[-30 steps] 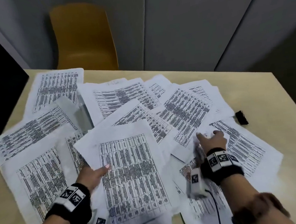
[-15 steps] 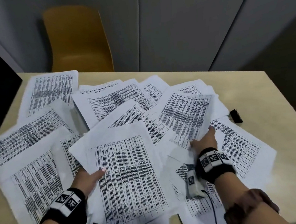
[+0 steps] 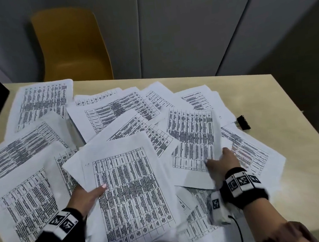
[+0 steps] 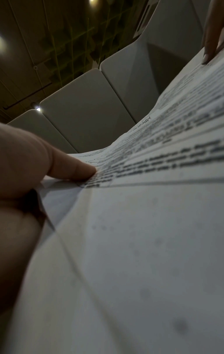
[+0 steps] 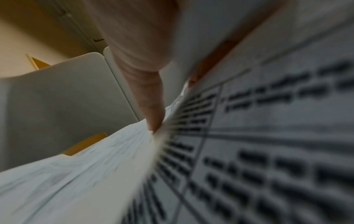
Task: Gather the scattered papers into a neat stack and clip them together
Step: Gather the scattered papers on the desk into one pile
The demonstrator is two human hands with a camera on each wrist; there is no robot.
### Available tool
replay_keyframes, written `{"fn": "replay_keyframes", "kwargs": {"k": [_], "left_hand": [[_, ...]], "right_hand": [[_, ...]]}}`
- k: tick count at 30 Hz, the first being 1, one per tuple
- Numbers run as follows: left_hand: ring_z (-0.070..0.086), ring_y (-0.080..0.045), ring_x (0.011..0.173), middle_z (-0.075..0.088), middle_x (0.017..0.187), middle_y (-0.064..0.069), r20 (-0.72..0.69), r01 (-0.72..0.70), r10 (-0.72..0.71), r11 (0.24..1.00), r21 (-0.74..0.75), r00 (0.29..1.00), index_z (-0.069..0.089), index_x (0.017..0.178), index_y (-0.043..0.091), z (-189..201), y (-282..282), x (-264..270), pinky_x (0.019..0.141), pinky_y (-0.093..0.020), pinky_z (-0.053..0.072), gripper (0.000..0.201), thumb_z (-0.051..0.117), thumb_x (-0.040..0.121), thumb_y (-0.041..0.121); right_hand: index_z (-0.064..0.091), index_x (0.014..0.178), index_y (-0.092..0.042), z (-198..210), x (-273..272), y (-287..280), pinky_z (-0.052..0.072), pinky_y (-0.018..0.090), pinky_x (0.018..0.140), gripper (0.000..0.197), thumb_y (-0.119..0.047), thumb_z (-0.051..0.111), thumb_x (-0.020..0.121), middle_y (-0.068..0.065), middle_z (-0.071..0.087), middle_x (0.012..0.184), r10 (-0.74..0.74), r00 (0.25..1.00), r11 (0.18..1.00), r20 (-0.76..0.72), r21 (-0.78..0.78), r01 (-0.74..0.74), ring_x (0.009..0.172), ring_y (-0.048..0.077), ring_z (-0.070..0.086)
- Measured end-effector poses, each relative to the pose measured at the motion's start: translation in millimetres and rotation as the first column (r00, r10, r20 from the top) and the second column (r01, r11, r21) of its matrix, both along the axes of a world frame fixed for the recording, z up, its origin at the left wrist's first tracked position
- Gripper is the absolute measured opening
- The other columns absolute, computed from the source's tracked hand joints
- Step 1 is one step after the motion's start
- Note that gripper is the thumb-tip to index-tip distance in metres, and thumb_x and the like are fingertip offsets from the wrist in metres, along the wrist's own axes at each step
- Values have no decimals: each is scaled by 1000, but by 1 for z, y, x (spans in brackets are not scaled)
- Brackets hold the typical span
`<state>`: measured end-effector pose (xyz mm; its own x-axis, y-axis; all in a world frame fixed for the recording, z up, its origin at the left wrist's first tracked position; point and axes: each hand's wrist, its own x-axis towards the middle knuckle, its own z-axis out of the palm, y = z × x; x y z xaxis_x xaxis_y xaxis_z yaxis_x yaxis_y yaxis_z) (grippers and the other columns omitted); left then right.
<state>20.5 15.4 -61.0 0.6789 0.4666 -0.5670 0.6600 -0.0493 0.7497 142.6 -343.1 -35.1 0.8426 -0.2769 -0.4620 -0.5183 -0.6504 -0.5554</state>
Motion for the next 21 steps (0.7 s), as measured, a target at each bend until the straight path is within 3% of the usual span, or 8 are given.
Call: {"fn": "replay_keyframes", "kwargs": {"k": [3, 6, 8, 10, 13, 17, 19, 21], "left_hand": [[50, -34, 120, 53, 133, -17, 2, -15, 15, 1000, -21, 1000, 44, 130, 2, 2, 0, 0, 100, -42, 34, 67, 75, 75, 25], [51, -34, 119, 54, 130, -19, -1, -11, 11, 1000, -22, 1000, 46, 128, 1, 4, 0, 1, 99, -41, 35, 64, 75, 75, 23], [49, -39, 121, 52, 132, -24, -4, -10, 10, 1000, -26, 1000, 45, 128, -3, 6, -2, 1, 101, -44, 35, 69, 76, 73, 25], [45, -53, 119, 45, 130, -38, -34, -2, 2, 1000, -8, 999, 39, 126, -16, 10, -4, 1, 101, -52, 36, 84, 78, 68, 31], [42, -60, 114, 40, 124, -46, -59, 6, -5, 1000, 19, 998, 37, 122, -24, 17, -6, 2, 100, -54, 36, 70, 72, 78, 17], [46, -53, 118, 47, 128, -38, -43, -51, 50, 998, -26, 998, 43, 125, -14, 23, -10, 3, 103, -52, 33, 67, 74, 76, 19], [50, -44, 118, 53, 128, -28, -23, -40, 40, 999, -24, 999, 45, 127, -3, 18, -8, 3, 104, -51, 35, 80, 80, 66, 35], [50, -37, 118, 54, 130, -19, -36, -38, 37, 999, -24, 999, 43, 128, 2, 11, -6, 3, 103, -49, 36, 87, 81, 61, 43]], "right_hand": [[64, 92, -3, -7, -11, 15, 57, 40, 72, 23, -11, 74, 73, 11, 70, 78, 6, 999, 971, -45, 241, 5, 70, 26, 66], [65, 80, -5, -15, -14, 26, 56, 54, 74, 14, -9, 75, 72, 16, 67, 73, 99, 992, 946, -83, 317, -68, 69, 30, 64], [65, 85, -2, -16, -9, 26, 56, 48, 78, 15, -5, 73, 73, 17, 66, 79, 72, 997, 953, -21, 295, -63, 75, 30, 64], [64, 99, 4, -15, -2, 21, 55, 37, 75, 25, -1, 71, 76, 18, 66, 86, -32, 999, 953, 32, 301, 21, 80, 29, 64], [60, 107, 6, -15, 4, 16, 54, 42, 85, 33, -2, 70, 77, 19, 68, 95, -158, 987, 933, 34, 333, 138, 87, 31, 65], [59, 109, 2, -18, 4, 24, 49, 38, 90, 31, 0, 66, 79, 15, 65, 98, -250, 968, 899, 26, 376, 222, 92, 30, 63], [58, 104, 2, -20, 4, 29, 52, 37, 83, 26, 1, 65, 79, 16, 66, 95, -276, 961, 880, 7, 403, 250, 88, 31, 64], [56, 96, 0, -23, 0, 35, 53, 35, 68, 19, 1, 64, 79, 18, 65, 85, -194, 977, 888, -94, 406, 215, 76, 29, 63]]}}
